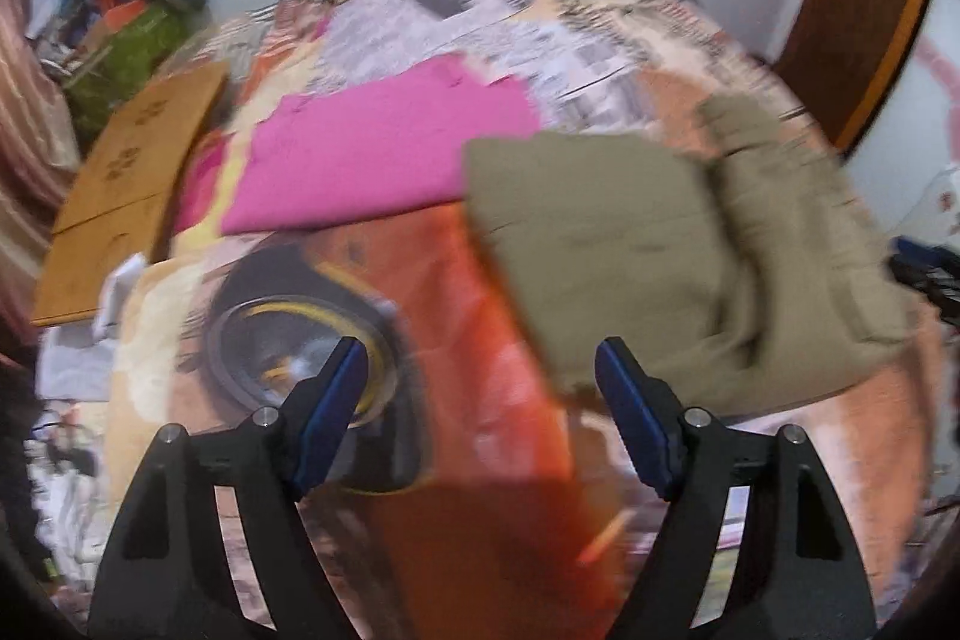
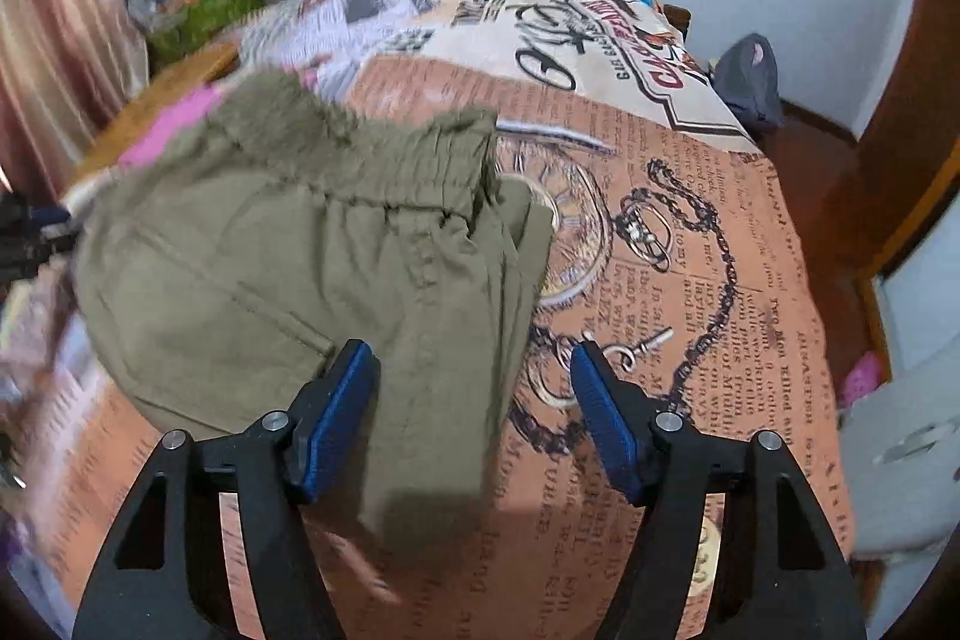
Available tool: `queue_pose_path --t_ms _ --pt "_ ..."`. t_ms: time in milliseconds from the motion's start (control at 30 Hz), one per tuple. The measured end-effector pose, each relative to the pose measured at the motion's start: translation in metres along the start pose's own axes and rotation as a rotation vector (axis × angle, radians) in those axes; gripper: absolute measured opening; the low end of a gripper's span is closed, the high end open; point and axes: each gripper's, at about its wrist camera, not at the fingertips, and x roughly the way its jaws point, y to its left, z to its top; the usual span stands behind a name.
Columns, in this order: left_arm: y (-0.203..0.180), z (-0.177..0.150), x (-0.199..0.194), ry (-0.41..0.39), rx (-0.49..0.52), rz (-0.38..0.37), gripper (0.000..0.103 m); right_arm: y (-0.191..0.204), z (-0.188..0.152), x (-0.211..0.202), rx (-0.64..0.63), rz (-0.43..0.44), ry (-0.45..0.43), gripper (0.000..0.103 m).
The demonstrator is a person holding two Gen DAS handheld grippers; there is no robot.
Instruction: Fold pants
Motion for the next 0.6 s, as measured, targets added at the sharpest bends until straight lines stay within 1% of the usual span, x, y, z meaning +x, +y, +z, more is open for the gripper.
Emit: queue_pose_path --t_ms 67,100,167,267,300,333,367,433,533,567,600 --pt "-0.012 0.002 0.001 0.015 0.008 -0.075 0.079 0.002 0.003 -0.007 0.04 0.061 -0.029 0.065" --pt "-0.018 0.001 0.003 0.022 0.019 -0.096 0.079 0.005 0.004 -0.008 0.046 0.082 -0.035 0.065" --pt "-0.031 -0.002 0.012 0.037 0.043 -0.1 0.079 0.015 0.003 -0.004 0.023 0.093 -0.029 0.065" --pt "-0.039 -0.006 0.036 0.09 0.047 -0.037 0.079 0.027 -0.002 0.015 -0.048 0.042 0.022 0.065" --pt "-0.038 -0.007 0.044 0.102 0.043 -0.01 0.084 0.029 -0.005 0.02 -0.061 0.035 0.034 0.065" --pt "-0.036 -0.008 0.049 0.098 0.038 0.004 0.092 0.029 -0.006 0.021 -0.065 0.031 0.032 0.065" --pt "-0.034 -0.009 0.05 0.086 0.035 0.016 0.094 0.029 -0.007 0.019 -0.066 0.029 0.031 0.065" --pt "-0.03 -0.009 0.05 0.079 0.046 0.052 0.094 0.028 -0.006 0.017 -0.077 0.021 0.038 0.065" --pt "-0.023 -0.013 0.049 0.092 0.053 0.086 0.094 0.025 -0.009 0.017 -0.078 0.019 0.037 0.065" --pt "-0.02 -0.015 0.048 0.094 0.058 0.111 0.094 0.023 -0.008 0.017 -0.074 0.021 0.036 0.065" --pt "-0.018 -0.017 0.047 0.096 0.063 0.15 0.09 0.023 -0.009 0.017 -0.071 0.022 0.035 0.065"
